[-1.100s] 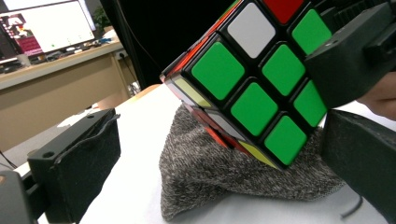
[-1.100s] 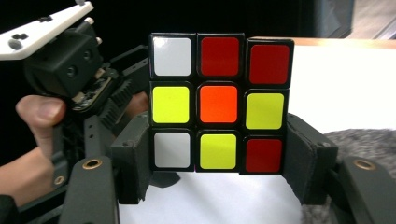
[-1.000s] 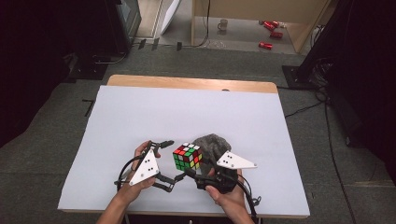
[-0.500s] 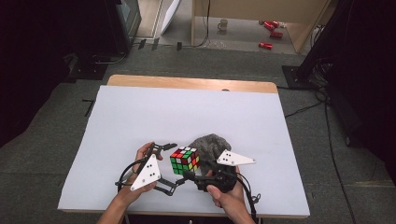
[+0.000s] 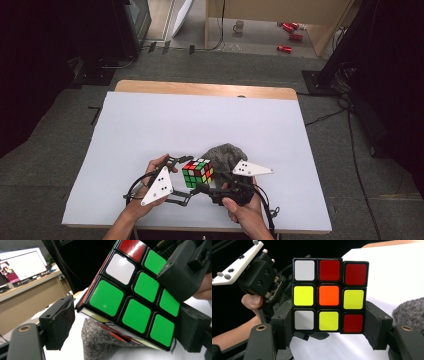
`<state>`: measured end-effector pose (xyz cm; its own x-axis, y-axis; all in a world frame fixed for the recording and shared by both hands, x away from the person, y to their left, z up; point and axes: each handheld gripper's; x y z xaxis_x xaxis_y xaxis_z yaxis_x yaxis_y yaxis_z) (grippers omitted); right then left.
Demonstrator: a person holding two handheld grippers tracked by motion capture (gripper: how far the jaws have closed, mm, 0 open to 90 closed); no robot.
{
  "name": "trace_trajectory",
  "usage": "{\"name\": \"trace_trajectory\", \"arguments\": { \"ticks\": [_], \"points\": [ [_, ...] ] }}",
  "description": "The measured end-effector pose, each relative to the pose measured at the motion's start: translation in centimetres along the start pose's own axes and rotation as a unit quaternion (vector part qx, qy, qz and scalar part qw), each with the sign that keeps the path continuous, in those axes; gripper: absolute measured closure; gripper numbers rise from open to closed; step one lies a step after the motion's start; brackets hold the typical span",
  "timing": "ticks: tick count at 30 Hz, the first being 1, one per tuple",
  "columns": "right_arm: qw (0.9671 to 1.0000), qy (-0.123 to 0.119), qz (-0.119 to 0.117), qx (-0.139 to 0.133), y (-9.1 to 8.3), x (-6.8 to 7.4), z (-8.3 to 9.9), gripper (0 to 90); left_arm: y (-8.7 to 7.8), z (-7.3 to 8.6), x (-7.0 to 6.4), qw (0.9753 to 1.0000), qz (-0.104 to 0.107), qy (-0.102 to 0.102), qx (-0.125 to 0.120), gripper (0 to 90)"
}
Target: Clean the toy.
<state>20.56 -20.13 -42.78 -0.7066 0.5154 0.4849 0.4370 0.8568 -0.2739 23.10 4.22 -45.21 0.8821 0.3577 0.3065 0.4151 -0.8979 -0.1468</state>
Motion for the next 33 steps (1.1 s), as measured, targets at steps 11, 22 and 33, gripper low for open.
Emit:
{"name": "trace_trajectory", "arguments": {
  "ticks": [11, 22, 33],
  "points": [
    [0.9996, 0.026, -0.006, 0.012, 0.0, -0.6, 0.0, 34.9, 0.5, 0.0, -1.5, 0.9982, -0.051, 0.030, 0.012, 18.5],
    [0.9980, 0.058, -0.016, 0.021, -0.2, -1.4, -0.1, 34.9, 0.6, 0.7, -0.8, 0.9979, -0.017, 0.062, -0.004, 26.1],
    [0.9959, 0.079, -0.036, 0.024, -0.1, -1.8, -0.2, 31.0, 0.2, 0.2, -0.5, 0.9991, 0.017, 0.031, 0.021, 33.2]
  ]
}}
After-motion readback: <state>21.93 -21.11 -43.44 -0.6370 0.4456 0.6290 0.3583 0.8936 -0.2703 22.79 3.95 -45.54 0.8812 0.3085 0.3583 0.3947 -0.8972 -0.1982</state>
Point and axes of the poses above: each handheld gripper's, and its own axes: y roughly forward along the jaws, z roughly out of its underside, x roughly to its left
